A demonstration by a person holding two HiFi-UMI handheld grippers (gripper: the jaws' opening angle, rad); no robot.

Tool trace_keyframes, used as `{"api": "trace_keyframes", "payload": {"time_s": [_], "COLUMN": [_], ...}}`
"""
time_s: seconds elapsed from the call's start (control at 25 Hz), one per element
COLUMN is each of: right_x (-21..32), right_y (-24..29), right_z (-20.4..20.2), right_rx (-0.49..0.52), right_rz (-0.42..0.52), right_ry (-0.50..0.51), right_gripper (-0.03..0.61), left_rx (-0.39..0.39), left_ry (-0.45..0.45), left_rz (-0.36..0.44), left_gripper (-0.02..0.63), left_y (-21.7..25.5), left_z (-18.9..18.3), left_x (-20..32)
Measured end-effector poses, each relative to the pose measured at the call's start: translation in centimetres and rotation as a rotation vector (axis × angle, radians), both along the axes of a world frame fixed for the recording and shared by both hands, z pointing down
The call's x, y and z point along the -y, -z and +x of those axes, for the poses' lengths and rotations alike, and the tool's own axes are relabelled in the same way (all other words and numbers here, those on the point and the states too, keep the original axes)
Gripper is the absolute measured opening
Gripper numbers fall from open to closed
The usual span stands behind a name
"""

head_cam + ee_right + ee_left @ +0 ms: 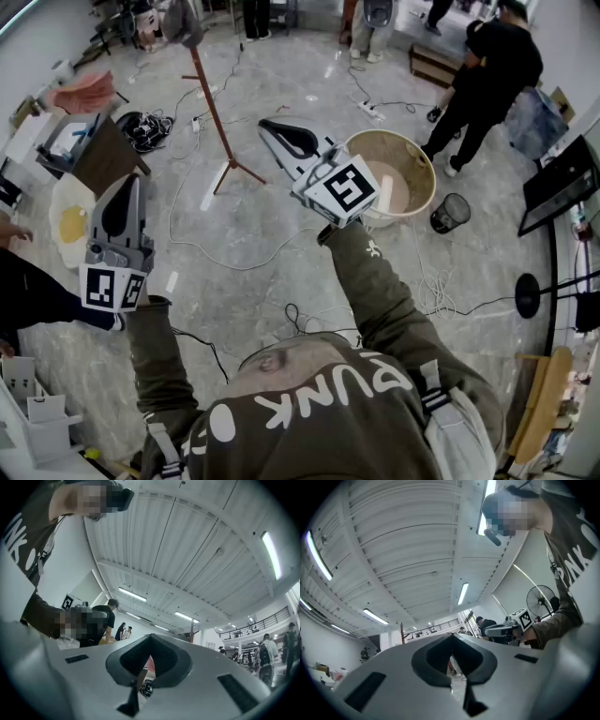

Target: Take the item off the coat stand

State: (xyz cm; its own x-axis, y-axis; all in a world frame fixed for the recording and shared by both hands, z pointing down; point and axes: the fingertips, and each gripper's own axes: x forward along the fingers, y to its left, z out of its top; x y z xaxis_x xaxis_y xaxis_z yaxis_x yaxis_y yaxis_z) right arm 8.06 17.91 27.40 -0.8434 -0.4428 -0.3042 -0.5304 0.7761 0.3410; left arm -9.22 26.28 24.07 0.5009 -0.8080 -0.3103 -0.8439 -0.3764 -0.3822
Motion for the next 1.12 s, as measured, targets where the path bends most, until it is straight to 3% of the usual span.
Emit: {"api": "trace_keyframes", "payload": {"time_s": [0.72, 0.76, 0.84, 1.0, 1.12], "right_x": [0.5, 0.6, 0.6, 1.2, 1.9], "right_y": [-0.2, -0.3, -0.6, -1.0, -1.5], "right_z": [0.2, 0.1, -0.2, 0.5, 1.1], "right_rx": [-0.005, -0.011, -0.021, -0.034, -0.036], "right_rz": [-0.018, -0.013, -0.005, 0.001, 0.002], "right_ry": [-0.028, -0.027, -0.014, -0.031, -0.025], "right_gripper": [0.011, 0.022, 0.156, 0.206, 0.303], "left_rx": [0.003, 0.003, 0.005, 0.006, 0.005], "left_ry": [-0.007, -0.007, -0.004, 0.004, 0.009], "left_rz": [-0.004, -0.006, -0.008, -0.014, -0.024], "left_gripper": [0.003, 0.003, 0.003, 0.003, 0.003], "left_y": [-0.2, -0.2, -0.3, -0.8, -1.4], "left_z": [0.2, 0.1, 0.0, 0.8, 1.4], "left_x": [0.4, 0.5, 0.6, 0.9, 1.4]}}
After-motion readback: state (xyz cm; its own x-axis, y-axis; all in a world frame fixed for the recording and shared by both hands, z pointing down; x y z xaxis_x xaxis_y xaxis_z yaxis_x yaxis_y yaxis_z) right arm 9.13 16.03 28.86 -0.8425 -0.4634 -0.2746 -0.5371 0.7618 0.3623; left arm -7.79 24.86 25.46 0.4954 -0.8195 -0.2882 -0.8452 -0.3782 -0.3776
